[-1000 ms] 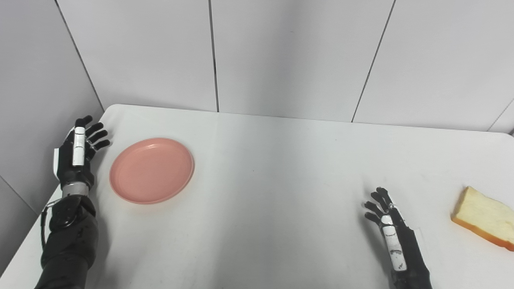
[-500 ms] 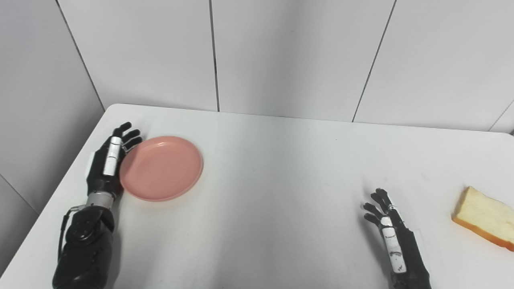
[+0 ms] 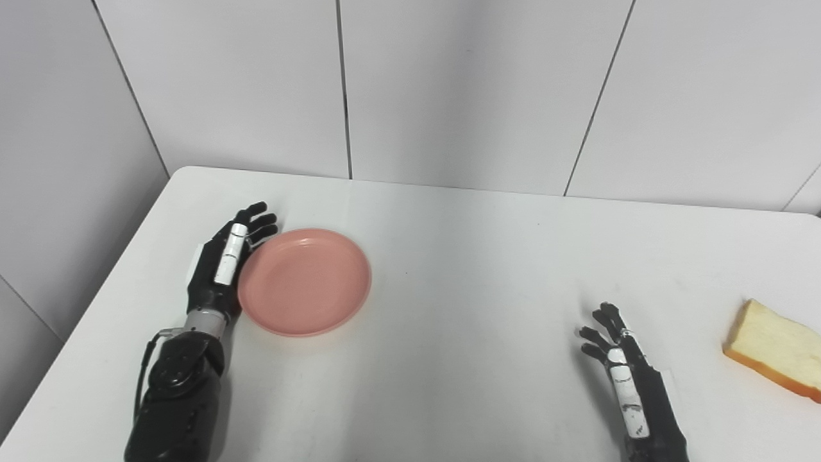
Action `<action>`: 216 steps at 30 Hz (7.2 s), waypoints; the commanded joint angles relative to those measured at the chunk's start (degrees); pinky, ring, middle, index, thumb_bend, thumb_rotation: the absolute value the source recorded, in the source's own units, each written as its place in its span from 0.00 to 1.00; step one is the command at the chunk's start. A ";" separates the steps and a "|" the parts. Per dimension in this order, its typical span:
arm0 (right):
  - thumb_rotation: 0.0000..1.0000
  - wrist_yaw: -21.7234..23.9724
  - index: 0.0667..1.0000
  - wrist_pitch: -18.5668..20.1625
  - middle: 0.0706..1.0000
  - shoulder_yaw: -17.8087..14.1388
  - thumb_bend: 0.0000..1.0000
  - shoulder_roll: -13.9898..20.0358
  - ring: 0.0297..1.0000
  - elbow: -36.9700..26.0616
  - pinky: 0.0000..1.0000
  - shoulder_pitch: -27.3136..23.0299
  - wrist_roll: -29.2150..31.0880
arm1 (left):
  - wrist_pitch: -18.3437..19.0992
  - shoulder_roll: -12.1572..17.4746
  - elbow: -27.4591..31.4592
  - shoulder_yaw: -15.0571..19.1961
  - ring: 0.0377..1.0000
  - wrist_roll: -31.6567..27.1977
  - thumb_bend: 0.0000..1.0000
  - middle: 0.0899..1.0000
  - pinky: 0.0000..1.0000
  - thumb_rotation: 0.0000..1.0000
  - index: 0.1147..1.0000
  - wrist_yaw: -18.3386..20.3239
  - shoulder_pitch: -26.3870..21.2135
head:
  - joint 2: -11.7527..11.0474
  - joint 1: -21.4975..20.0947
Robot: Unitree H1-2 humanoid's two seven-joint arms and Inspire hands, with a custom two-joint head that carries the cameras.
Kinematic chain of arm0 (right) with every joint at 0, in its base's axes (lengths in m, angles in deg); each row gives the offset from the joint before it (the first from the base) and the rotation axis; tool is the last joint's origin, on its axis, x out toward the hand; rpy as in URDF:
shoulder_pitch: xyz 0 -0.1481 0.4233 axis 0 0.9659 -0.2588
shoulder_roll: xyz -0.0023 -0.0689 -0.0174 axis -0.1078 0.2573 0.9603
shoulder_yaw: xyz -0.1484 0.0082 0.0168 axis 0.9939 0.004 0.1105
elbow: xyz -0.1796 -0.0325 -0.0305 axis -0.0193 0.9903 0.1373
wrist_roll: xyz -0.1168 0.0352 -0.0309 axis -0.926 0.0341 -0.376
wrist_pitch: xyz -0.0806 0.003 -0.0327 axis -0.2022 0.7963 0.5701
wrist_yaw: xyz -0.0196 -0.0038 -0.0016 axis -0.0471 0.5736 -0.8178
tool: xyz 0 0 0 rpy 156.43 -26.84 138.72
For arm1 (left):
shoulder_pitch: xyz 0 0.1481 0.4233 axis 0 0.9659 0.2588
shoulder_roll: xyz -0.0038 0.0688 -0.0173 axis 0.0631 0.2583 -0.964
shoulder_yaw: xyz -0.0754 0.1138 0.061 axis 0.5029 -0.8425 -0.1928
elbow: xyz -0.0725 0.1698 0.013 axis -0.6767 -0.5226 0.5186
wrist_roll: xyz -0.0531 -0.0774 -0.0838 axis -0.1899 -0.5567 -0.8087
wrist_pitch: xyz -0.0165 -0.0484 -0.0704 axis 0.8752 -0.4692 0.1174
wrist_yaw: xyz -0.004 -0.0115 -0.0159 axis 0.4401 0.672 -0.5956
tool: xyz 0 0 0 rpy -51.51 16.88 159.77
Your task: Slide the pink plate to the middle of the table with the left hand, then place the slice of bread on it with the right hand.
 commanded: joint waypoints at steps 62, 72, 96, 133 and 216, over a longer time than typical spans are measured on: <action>1.00 -5.28 0.97 4.39 0.95 -7.95 0.99 9.05 0.89 -16.86 0.85 -3.94 -24.06 | -10.58 -11.08 -30.51 -5.48 0.73 2.01 0.80 0.71 0.67 0.79 0.68 9.37 -8.63 | 0.48 -25.70; 0.95 -0.35 0.96 7.30 0.96 -12.94 1.00 24.47 0.92 -13.12 0.85 -5.93 -29.84 | -10.42 -12.48 -30.73 -4.40 0.73 1.69 0.82 0.70 0.66 0.77 0.65 9.54 -8.35 | 0.51 -26.06; 0.62 31.26 0.94 24.40 0.98 -7.81 1.00 47.45 1.00 -10.14 1.00 -10.89 -37.89 | -8.71 -12.13 -27.96 -4.95 0.74 2.09 0.82 0.70 0.68 0.79 0.68 9.62 -7.83 | 0.80 -25.73; 0.55 28.28 0.98 24.17 1.00 3.21 1.00 47.66 1.00 6.72 1.00 -19.65 -41.69 | -6.74 -12.19 -23.71 -6.24 0.73 2.36 0.79 0.68 0.66 0.80 0.69 10.13 -6.46 | 0.90 -24.51; 0.01 32.23 0.50 21.59 0.38 10.82 0.52 41.76 0.34 -8.51 0.29 -34.84 -39.33 | -4.91 -15.90 -22.07 -7.56 0.69 3.11 0.82 0.67 0.68 0.77 0.67 8.39 -5.76 | 1.68 -15.55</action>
